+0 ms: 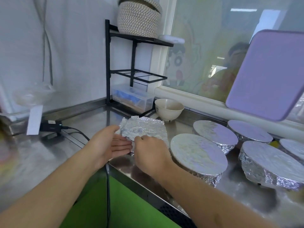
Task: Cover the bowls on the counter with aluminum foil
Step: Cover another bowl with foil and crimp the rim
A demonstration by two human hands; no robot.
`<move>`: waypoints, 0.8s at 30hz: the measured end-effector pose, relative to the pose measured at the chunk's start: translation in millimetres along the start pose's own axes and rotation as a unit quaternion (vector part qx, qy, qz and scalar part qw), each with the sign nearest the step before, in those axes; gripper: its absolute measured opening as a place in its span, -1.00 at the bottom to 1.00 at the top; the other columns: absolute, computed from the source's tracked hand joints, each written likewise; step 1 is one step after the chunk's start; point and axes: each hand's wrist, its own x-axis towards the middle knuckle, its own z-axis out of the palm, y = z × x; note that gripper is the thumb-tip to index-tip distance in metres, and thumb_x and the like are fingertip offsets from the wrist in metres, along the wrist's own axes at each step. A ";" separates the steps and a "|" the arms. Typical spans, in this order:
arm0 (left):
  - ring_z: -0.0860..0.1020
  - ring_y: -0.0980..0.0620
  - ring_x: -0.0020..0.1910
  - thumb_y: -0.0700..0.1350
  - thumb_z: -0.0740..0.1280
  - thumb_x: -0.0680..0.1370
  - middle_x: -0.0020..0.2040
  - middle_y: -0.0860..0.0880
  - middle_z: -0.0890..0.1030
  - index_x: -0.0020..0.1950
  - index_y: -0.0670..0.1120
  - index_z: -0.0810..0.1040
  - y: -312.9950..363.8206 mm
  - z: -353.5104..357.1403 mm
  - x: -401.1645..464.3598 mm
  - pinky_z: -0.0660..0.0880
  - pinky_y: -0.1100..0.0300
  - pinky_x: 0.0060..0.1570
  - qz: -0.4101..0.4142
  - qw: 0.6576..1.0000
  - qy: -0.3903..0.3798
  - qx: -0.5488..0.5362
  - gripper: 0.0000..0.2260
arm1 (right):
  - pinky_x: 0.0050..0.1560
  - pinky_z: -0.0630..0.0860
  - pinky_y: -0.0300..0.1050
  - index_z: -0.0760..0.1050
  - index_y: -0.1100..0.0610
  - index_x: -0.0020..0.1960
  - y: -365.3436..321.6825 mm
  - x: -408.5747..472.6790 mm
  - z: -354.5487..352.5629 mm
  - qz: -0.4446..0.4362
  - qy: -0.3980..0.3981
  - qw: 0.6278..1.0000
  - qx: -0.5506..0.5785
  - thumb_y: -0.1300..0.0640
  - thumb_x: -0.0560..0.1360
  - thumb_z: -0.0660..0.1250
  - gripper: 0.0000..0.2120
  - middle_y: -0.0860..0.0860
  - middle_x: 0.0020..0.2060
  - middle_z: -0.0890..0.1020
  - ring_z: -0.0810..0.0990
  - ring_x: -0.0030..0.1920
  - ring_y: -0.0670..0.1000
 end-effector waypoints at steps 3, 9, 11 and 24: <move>0.73 -0.24 -0.01 -0.05 0.23 0.68 0.03 -0.31 0.73 0.15 -0.31 0.64 6.6 -0.8 -9.1 0.70 -0.02 -0.15 0.011 1.000 -0.013 -0.012 -0.66 | -0.38 0.33 -0.09 0.57 0.14 -0.16 -3.3 -8.6 -3.9 -0.027 0.074 0.997 0.014 0.11 0.46 0.41 -0.90 0.07 -0.28 0.63 0.61 -0.33 0.17; 0.65 -0.13 -0.30 -0.34 0.29 0.59 -0.03 -0.28 0.69 0.06 -0.27 0.62 15.3 1.2 -25.8 0.62 0.07 -0.39 0.039 0.995 0.054 0.076 -0.87 | -0.23 0.53 -0.05 0.59 0.17 0.06 -16.4 -35.1 -29.1 -0.109 0.059 0.987 0.098 0.14 0.60 0.24 -0.81 0.07 -0.07 0.64 0.61 -0.12 0.16; 0.60 -0.13 -0.37 -0.45 0.27 0.51 -0.15 -0.30 0.65 -0.05 -0.31 0.64 19.3 2.4 -37.3 0.53 0.11 -0.37 0.072 0.986 0.082 0.125 -0.84 | 0.07 0.60 -0.03 0.57 0.14 0.27 -18.5 -44.5 -37.8 -0.096 0.028 0.984 0.150 0.11 0.62 0.27 -0.73 0.05 0.19 0.63 0.59 0.16 0.13; 0.50 0.19 -0.59 -0.40 0.30 0.59 -0.43 0.03 0.61 -0.06 -0.09 0.65 69.5 43.6 -133.9 0.39 0.35 -0.58 0.282 0.948 0.120 0.088 -0.75 | 0.22 0.48 -0.21 0.42 0.09 0.45 31.1 -91.8 -135.6 0.165 0.176 0.912 0.332 0.08 0.60 0.34 -0.57 -0.04 0.24 0.51 0.55 0.06 -0.11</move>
